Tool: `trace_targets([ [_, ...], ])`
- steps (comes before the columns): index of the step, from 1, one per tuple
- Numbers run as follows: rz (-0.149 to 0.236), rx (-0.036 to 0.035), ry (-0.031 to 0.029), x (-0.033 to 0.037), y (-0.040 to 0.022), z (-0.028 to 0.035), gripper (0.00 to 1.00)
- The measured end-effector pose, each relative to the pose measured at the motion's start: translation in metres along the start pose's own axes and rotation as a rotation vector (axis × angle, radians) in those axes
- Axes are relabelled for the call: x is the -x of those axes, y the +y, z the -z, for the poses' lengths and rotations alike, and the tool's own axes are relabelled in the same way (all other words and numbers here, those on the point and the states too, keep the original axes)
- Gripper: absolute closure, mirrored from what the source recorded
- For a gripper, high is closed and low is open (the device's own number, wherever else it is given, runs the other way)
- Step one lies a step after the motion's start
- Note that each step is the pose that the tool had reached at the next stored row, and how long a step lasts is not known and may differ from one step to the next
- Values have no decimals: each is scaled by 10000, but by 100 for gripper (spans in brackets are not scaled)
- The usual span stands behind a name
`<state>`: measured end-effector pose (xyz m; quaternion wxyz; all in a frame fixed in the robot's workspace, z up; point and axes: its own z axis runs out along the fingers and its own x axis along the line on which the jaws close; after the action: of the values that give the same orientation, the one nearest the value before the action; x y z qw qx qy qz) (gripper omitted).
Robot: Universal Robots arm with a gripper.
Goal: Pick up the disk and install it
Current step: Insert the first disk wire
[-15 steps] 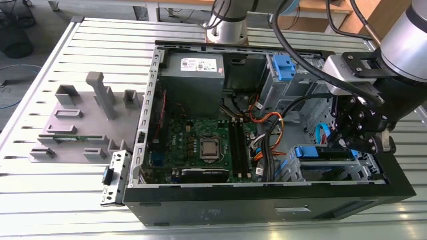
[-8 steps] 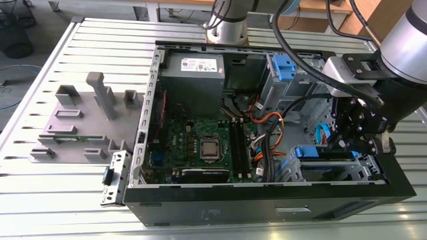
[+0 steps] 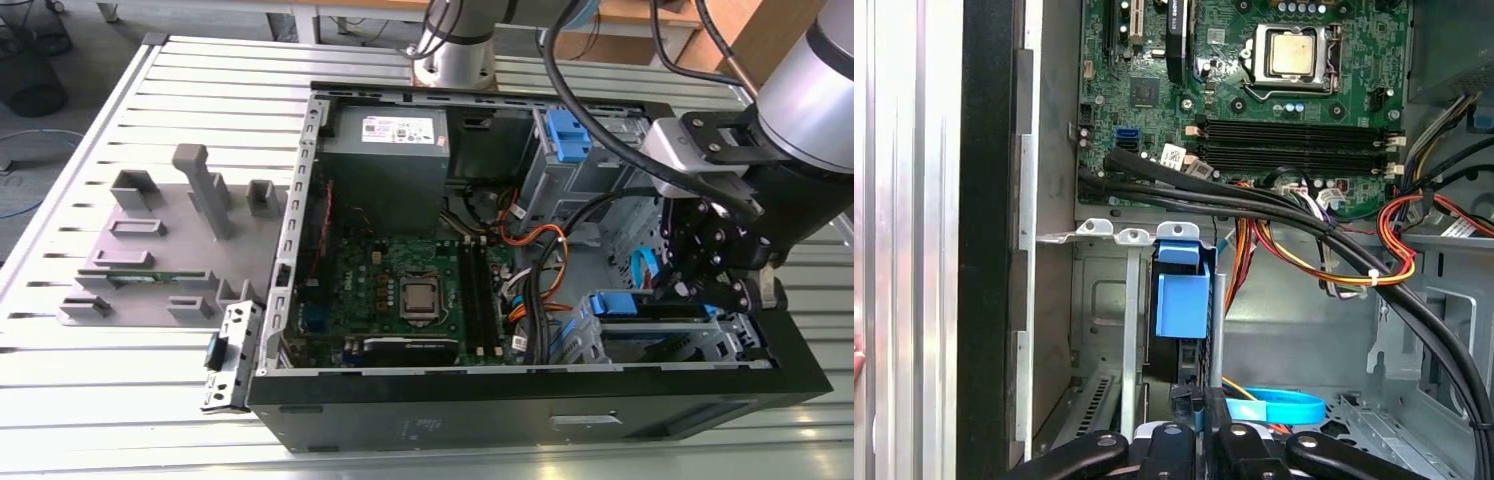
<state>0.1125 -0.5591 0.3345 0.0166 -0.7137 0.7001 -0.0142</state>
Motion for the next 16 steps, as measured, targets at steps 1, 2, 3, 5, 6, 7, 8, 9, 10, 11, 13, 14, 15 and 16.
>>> trace_targets([
  [1, 0, 0, 3, 0, 0, -5, 84],
  [2, 0, 0, 5, 0, 0, -7, 84],
  [3, 0, 0, 5, 0, 0, -7, 84],
  [5, 0, 0, 6, 0, 0, -7, 84],
  [6, 0, 0, 2, 0, 0, -12, 84],
  [7, 0, -1, -1, 0, 1, -22, 84],
  [8, 0, 0, 1, 0, 1, -30, 84],
  [9, 0, -1, 4, 0, 1, -33, 84],
  [10, 0, 0, 5, 0, 1, -33, 84],
  [11, 0, 0, 6, 0, 2, -33, 84],
  [13, 0, -1, 2, 0, 2, -42, 84],
  [14, 0, 0, 5, 0, 2, -46, 84],
  [15, 0, -1, 7, 0, 2, -46, 84],
  [16, 1, 0, 7, 0, 2, -47, 84],
])
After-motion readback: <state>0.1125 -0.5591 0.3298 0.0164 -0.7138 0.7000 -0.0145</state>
